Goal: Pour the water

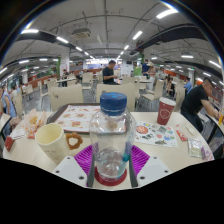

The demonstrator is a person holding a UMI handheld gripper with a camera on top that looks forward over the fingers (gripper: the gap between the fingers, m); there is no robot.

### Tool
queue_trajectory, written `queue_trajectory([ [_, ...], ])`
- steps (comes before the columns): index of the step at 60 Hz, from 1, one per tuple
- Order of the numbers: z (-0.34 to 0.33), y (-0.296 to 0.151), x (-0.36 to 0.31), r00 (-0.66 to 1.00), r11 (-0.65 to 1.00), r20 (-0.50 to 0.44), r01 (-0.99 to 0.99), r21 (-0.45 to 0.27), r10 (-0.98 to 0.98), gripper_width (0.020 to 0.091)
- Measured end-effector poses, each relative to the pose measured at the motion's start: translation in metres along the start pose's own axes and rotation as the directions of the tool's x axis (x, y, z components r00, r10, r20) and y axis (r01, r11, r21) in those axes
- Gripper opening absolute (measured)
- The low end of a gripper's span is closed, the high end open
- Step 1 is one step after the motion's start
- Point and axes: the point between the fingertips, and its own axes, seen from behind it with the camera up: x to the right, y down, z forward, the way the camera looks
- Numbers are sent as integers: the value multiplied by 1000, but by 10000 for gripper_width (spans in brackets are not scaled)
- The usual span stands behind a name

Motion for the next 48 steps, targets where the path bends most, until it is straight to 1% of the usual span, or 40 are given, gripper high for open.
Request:
queue_trajectory([
  [4,-1,0,0,1000,1000,-1,2,-17,-2,558],
  [6,-1,4,1,1000,999,-8,2,-46,-3,594],
  [9,-4,13,2,1000,995,-17,-1,-101,-1,748],
  [10,-6,14,2,1000,994,-20,-3,-113,1,834],
  [11,-8,15,2,1000,993,-23,-5,-122,2,864],
  [13,-14,16,3,1000,991,-30,-10,-136,6,832],
  [17,-28,17,5,999,986,-50,-1,-166,-7,855],
  [30,-112,19,-15,995,965,-98,2,-263,-29,849],
  [39,-168,22,-37,991,957,-128,-9,-290,-30,846],
  [48,-205,27,-58,991,952,-132,-31,-304,-10,849],
])
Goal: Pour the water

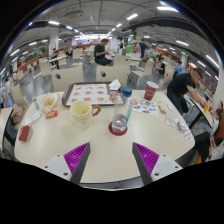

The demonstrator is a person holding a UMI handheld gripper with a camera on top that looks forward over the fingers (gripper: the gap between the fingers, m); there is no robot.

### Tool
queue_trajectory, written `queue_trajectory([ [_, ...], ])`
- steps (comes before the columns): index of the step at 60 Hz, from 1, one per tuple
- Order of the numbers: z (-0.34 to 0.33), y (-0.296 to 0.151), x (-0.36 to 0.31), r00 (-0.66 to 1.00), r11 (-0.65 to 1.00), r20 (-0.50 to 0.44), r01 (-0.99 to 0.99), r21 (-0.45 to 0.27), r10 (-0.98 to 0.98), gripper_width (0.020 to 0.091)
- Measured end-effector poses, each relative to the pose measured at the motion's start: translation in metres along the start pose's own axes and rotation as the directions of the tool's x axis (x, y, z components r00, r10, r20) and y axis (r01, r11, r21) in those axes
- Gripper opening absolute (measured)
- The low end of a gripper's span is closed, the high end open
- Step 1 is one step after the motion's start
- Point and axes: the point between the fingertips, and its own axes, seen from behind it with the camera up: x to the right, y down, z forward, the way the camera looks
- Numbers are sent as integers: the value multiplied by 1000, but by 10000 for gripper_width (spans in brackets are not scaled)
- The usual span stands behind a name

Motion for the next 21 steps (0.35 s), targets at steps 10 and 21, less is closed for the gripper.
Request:
queue_trajectory([
  [10,-15,7,-7,1000,1000,13,-3,1,3,851],
  [21,-22,0,-14,999,1000,40,26,16,-27,850],
])
